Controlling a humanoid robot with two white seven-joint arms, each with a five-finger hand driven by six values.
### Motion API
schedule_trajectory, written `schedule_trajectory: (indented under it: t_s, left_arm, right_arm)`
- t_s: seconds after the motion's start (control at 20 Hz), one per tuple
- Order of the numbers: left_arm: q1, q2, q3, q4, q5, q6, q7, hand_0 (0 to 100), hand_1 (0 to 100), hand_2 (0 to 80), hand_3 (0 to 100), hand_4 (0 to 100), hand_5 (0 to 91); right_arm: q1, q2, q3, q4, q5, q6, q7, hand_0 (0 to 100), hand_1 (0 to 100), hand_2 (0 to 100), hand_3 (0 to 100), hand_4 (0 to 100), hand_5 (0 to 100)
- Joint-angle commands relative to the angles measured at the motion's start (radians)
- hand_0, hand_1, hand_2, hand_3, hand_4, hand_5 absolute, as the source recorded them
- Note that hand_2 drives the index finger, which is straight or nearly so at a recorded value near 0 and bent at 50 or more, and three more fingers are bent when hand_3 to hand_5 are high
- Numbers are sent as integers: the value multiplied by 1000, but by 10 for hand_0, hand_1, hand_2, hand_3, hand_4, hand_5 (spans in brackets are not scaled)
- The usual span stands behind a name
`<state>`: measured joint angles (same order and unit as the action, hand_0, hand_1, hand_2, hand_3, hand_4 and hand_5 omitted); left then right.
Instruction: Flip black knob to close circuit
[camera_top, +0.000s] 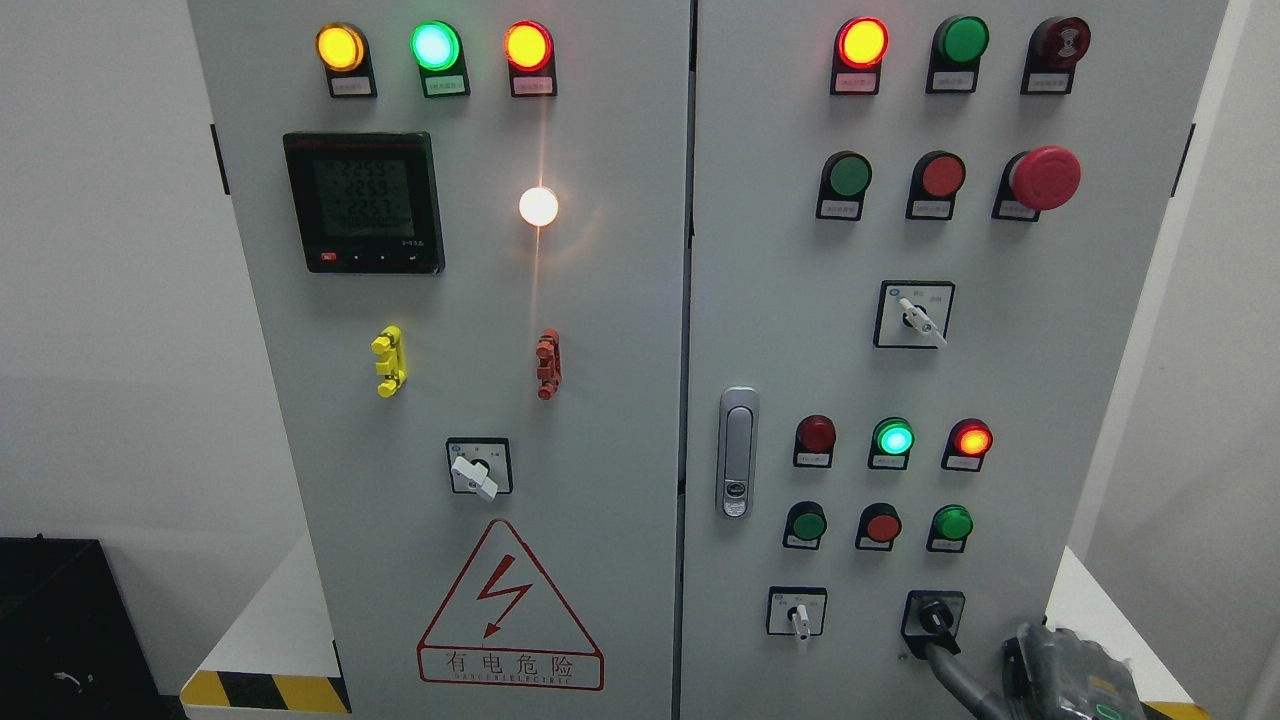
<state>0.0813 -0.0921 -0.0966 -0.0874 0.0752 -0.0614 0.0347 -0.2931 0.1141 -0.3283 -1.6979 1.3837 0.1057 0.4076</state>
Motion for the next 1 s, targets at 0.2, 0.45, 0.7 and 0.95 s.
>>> schedule_trajectory:
  t_s: [0.2,0.45,0.7,0.95]
  left_arm:
    - [0,0,0,0,0,0,1,120,556,0,0,0,0]
    - [0,0,0,0,0,0,1,120,556,0,0,0,0]
    - [0,0,0,0,0,0,1,120,556,0,0,0,0]
    - [0,0,0,0,0,0,1,120,556,0,0,0,0]
  right_arm:
    - [0,3,-26,-11,-8,0,2,0,0,887,1000,913,880]
    - [-3,6,-25,-20,-14,0,2,0,0,886,1000,912,879]
    - [0,13,-17,-26,-15,0,2,0,0,886,1000,912,878]
    - [2,19,-2,-32,-17,0,0,0,0,882,1000,911,877]
